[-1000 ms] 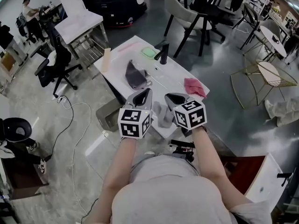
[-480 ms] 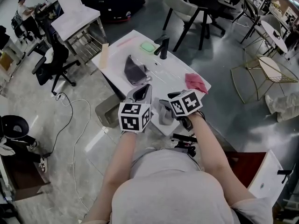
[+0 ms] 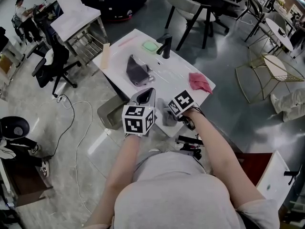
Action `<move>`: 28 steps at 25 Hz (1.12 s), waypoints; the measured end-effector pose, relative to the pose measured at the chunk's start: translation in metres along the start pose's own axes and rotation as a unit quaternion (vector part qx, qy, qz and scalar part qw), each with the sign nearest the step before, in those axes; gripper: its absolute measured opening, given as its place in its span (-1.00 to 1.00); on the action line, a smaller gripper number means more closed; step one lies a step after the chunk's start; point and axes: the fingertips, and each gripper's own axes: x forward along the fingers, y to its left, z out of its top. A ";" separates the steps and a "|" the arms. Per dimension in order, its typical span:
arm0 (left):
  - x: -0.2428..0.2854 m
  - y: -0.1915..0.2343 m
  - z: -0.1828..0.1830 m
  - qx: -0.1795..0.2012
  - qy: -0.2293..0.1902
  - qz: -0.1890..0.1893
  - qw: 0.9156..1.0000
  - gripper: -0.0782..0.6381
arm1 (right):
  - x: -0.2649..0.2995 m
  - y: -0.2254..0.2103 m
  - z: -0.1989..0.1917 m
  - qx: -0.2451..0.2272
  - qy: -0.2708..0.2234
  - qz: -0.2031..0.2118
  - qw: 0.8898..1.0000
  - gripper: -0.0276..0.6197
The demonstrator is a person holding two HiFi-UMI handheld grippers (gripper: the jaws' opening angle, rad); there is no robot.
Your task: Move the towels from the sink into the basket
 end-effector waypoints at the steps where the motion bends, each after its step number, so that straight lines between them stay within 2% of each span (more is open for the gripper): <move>1: 0.000 -0.001 -0.001 0.000 0.001 -0.001 1.000 -0.78 | 0.004 0.000 -0.003 -0.007 0.011 -0.002 1.000 -0.24; 8: 0.000 0.000 -0.004 -0.003 0.007 -0.001 1.000 -0.78 | 0.025 -0.004 -0.024 -0.045 0.068 -0.020 0.996 -0.24; 12: -0.001 -0.002 -0.007 -0.007 0.008 0.000 1.000 -0.78 | 0.026 -0.005 -0.029 -0.033 0.066 -0.016 0.997 -0.24; 17: -0.001 0.000 -0.008 -0.016 0.009 0.004 1.000 -0.78 | 0.022 -0.001 -0.031 -0.047 0.069 -0.018 0.996 -0.26; 18: -0.002 0.000 -0.008 -0.019 0.008 0.006 1.000 -0.78 | 0.022 -0.001 -0.032 -0.048 0.068 -0.020 0.996 -0.36; 19: -0.002 0.001 -0.008 -0.022 0.007 0.008 1.000 -0.78 | 0.021 -0.001 -0.032 -0.046 0.064 -0.021 0.997 -0.76; 24: -0.002 0.001 -0.009 -0.030 0.006 0.011 0.999 -0.78 | 0.018 -0.004 -0.033 -0.012 0.038 -0.012 0.999 -0.82; 28: -0.003 -0.003 -0.007 -0.027 0.005 0.008 1.000 -0.78 | 0.016 -0.005 -0.034 0.019 0.029 0.013 0.999 -0.82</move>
